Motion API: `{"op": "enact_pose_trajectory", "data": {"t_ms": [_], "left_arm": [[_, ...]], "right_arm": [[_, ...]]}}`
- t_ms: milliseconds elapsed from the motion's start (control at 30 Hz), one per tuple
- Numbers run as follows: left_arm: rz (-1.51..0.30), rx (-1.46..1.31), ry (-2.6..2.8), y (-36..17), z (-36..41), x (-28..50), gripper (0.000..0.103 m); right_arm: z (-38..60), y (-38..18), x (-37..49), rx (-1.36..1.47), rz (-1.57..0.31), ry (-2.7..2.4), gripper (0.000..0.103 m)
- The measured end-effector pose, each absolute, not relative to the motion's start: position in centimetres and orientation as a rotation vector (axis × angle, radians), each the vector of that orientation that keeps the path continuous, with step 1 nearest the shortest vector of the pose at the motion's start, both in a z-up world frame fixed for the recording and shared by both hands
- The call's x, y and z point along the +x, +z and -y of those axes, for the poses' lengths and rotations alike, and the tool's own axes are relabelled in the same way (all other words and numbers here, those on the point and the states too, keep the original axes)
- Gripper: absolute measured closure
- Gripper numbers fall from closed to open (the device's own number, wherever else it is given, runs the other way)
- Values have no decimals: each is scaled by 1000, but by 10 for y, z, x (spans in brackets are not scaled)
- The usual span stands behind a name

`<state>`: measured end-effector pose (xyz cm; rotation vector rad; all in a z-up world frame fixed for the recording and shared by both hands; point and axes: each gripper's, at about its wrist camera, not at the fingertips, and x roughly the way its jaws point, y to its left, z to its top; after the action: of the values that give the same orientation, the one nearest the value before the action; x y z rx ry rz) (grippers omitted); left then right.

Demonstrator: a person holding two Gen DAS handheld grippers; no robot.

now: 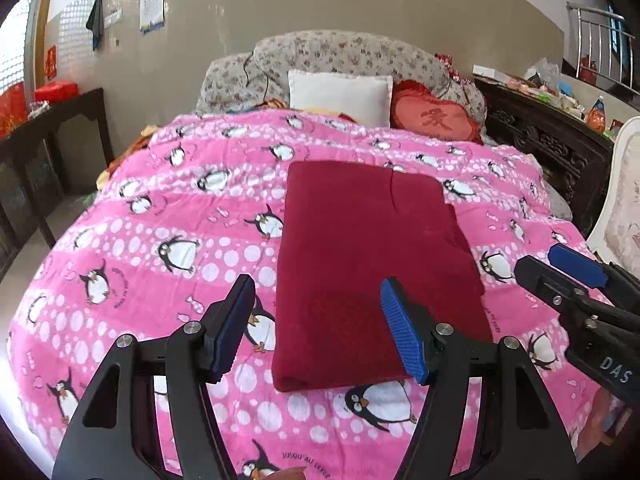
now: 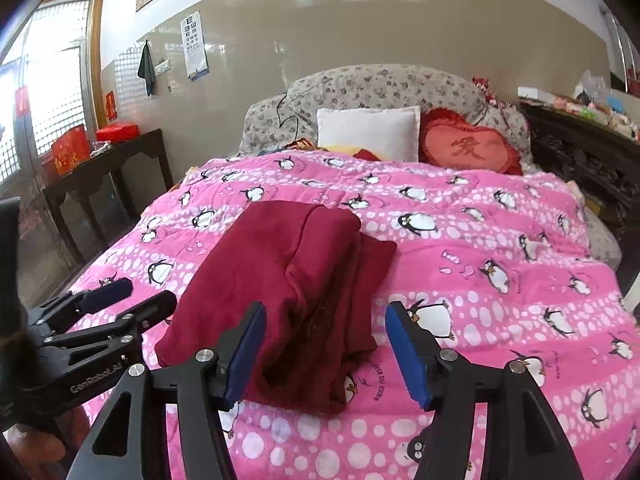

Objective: Fold small clothes

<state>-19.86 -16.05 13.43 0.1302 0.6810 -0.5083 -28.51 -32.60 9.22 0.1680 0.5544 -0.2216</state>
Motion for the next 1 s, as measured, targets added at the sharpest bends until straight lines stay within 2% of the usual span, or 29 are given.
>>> {"op": "enact_pose_trajectory", "data": {"t_ms": [267,1000], "left_arm": [[-631,72,-498,152,141,-219,37],[-490,95,-461,178,129,-249,37]], "right_arm": [[314,107,-303,188,-501,-299,36],[303,120,-306,211,-496,-303,35]]}}
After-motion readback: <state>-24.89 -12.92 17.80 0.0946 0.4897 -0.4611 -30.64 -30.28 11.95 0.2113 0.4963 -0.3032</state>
